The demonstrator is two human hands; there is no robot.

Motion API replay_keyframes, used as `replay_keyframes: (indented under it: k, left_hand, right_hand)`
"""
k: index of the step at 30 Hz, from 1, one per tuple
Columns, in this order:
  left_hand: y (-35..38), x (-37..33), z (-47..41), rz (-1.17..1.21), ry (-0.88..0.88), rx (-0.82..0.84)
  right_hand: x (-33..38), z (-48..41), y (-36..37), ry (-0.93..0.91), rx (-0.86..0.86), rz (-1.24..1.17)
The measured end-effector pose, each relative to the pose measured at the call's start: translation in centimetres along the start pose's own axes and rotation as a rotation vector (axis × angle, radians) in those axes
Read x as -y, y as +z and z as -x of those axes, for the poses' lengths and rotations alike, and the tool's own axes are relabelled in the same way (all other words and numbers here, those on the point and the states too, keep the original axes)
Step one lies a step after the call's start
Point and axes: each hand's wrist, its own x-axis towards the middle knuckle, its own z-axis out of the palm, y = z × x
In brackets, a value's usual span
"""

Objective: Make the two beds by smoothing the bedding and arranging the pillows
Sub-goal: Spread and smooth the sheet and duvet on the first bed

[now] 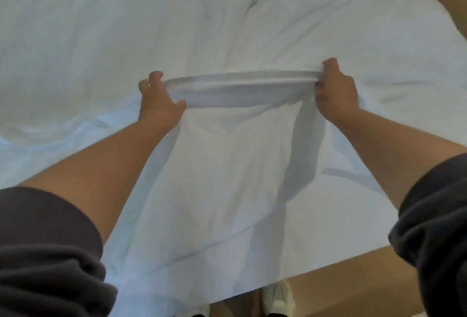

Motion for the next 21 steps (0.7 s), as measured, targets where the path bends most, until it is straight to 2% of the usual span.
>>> replay_keyframes:
  k: [2, 3, 7, 9, 11, 16, 19, 21]
  left_hand:
    - [1.3, -2.2, 0.9, -0.198, 0.055, 0.166]
    - [2.8, -3.0, 2.0, -0.277, 0.098, 0.235]
    - [11.5, -6.3, 8.9, -0.355, 0.155, 0.515]
    - [17.3, -10.7, 12.3, -0.423, 0.174, 0.588]
    - [18.8, -12.2, 13.3, -0.492, 0.236, 0.540]
    - [30.6, -22.6, 16.0, -0.600, 0.249, 0.467]
    - [36.7, -27.5, 17.3, -0.801, 0.426, 0.383]
    - [39.1, -28.8, 17.5, -1.062, 0.581, 0.340]
  right_hand:
    - [-0.8, -0.5, -0.5, -0.139, 0.158, -0.006]
    - [-2.3, 0.0, -0.1, -0.149, 0.234, 0.002]
    - [-12.3, 4.8, 0.5, 0.138, 0.478, 0.270]
    - [-20.2, 5.6, -1.4, 0.288, 0.534, 0.354]
    - [-22.9, 6.4, -1.2, 0.345, 0.565, 0.336]
    - [-35.2, 6.1, -4.0, 0.351, 0.700, 0.333]
    - [-42.6, 6.1, -5.1, 0.388, 0.700, 0.365]
    - [-46.4, 6.4, -4.9, 0.395, 0.711, 0.408]
